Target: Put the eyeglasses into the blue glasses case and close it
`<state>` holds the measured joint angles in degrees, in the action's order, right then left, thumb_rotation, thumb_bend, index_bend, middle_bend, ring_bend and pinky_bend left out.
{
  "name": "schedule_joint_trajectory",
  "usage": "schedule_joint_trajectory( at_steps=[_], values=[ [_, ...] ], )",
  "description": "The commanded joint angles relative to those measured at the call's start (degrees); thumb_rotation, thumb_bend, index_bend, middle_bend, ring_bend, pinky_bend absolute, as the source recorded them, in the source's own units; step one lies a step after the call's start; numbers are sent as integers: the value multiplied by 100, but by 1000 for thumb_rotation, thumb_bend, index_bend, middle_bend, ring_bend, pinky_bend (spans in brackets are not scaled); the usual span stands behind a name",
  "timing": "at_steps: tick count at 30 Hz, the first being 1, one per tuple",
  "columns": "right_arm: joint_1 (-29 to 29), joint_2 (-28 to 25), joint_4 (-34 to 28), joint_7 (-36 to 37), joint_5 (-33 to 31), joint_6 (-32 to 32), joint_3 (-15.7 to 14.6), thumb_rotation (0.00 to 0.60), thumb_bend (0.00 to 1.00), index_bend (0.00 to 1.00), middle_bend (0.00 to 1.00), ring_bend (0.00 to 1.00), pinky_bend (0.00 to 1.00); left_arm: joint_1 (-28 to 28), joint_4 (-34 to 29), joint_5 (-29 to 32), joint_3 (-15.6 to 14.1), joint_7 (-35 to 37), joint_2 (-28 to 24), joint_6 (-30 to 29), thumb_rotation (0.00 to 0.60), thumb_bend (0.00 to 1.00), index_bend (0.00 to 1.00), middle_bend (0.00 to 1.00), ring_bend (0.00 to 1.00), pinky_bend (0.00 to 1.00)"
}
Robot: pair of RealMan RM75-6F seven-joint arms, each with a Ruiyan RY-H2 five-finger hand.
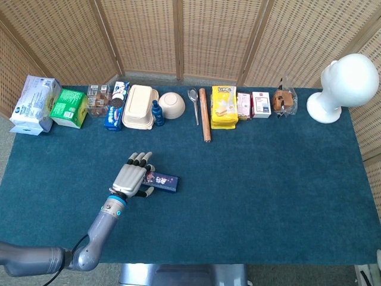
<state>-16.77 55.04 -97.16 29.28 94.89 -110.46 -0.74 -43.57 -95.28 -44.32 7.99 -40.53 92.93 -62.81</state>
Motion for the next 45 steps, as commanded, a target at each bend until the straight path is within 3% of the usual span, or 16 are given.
schedule_joint_trajectory(
  at_steps=[1,11,18,26,35,45],
  values=[
    [23,1,3,2,7,25,14,462,350,0,272,73,190,24,-100,147,-41,-93,-101,-66,460,301,26,0,0,0],
    [227,12,-67,-222,74,312,59,464,378,0,267,63,190,393,-694,119,-119,469,-621,-250,462,302,1,0,0,0],
    [526,44,-137,-464,4,848,87,465,379,0,258,45,171,1023,-1321,-529,-483,1111,-1324,-746,459,302,19,0,0,0],
    [902,196,-195,-877,-125,1352,240,467,379,2,258,42,164,2028,-1777,-1598,-1002,2017,-2145,-1753,453,302,43,0,0,0],
    [1413,367,-306,-1355,-210,1967,413,467,379,16,257,41,154,3090,-1815,-2600,-1425,2948,-2725,-2764,460,301,58,0,0,0],
    [1830,548,-243,-1569,-298,2470,482,468,380,30,258,41,148,3982,-1711,-3120,-1619,3464,-3101,-3508,461,302,76,0,0,0]
  ],
)
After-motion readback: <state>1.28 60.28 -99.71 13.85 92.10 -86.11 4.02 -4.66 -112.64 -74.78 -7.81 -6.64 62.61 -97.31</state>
